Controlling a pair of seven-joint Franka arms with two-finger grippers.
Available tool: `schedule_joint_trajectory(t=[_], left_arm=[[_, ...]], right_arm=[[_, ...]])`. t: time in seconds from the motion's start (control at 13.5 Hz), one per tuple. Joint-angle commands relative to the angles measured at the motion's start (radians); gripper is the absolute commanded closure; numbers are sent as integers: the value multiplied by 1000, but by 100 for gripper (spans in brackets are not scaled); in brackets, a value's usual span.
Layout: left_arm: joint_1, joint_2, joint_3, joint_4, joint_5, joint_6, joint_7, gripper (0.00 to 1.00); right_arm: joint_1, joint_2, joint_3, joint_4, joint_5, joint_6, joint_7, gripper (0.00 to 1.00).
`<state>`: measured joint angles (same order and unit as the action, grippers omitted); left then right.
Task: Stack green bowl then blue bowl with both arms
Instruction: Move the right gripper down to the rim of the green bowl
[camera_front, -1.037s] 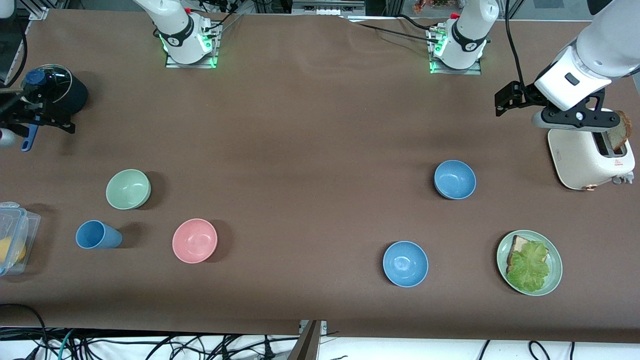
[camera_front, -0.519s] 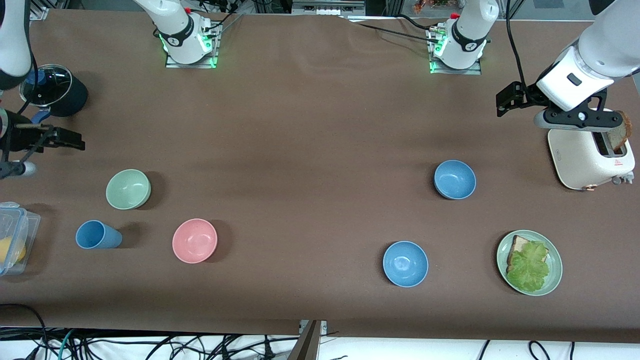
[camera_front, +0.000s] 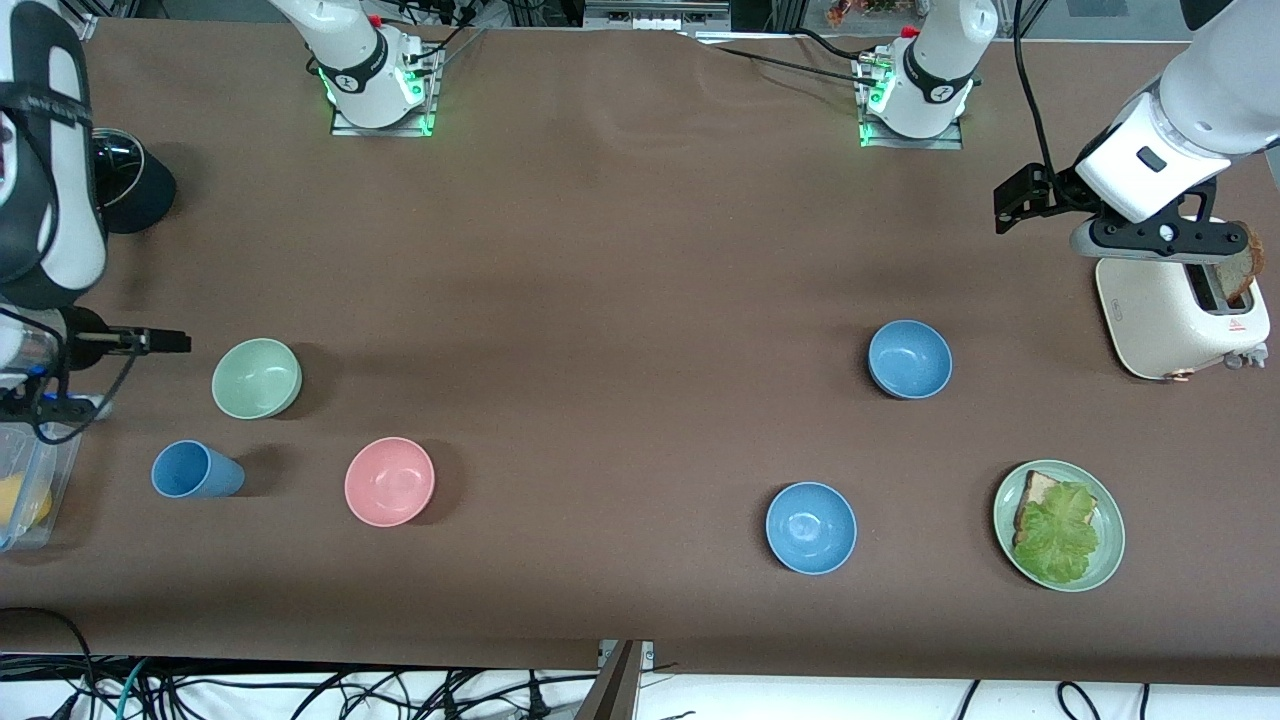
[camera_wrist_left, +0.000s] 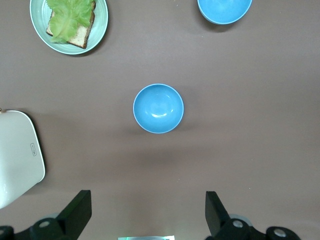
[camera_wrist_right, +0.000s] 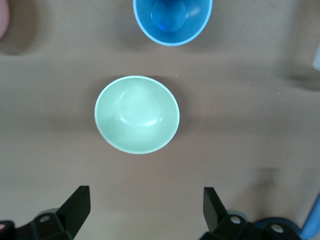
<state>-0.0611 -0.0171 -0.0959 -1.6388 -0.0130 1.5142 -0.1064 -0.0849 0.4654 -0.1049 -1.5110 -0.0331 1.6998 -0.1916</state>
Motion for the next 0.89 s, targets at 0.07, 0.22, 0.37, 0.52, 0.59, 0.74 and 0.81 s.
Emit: schedule_joint_trajectory(t=[0.07,0.22,0.37,0.52,0.59,0.74,0.81], left_arm=[[4,2,-5,20,4,-19,-4,0],[4,0,-5,20,4,-20,-4,0],[3,0,-7,20,2,-20,-6,0],[3,0,-5,20,2,-20,-6,0],[4,0,-4,20,2,-20,-4,0],[3,0,-4,20,2,-20,-6,0],[3,0,-4,20,2,-20,-6,0]], right_arm=[[-29,61,10,-11,-7,76,-22,0],[-41,76,10,-53,-7,145,-29,0],[-44,76,10,-101,-5,211,-34,0],[-44,78,10,-152,-2,280,-34,1],[-45,79,10,-181,-2,323,-34,1],[-55,79,10,-225,2,388,-37,1],[-62,79,10,-239,7,412,-48,1]])
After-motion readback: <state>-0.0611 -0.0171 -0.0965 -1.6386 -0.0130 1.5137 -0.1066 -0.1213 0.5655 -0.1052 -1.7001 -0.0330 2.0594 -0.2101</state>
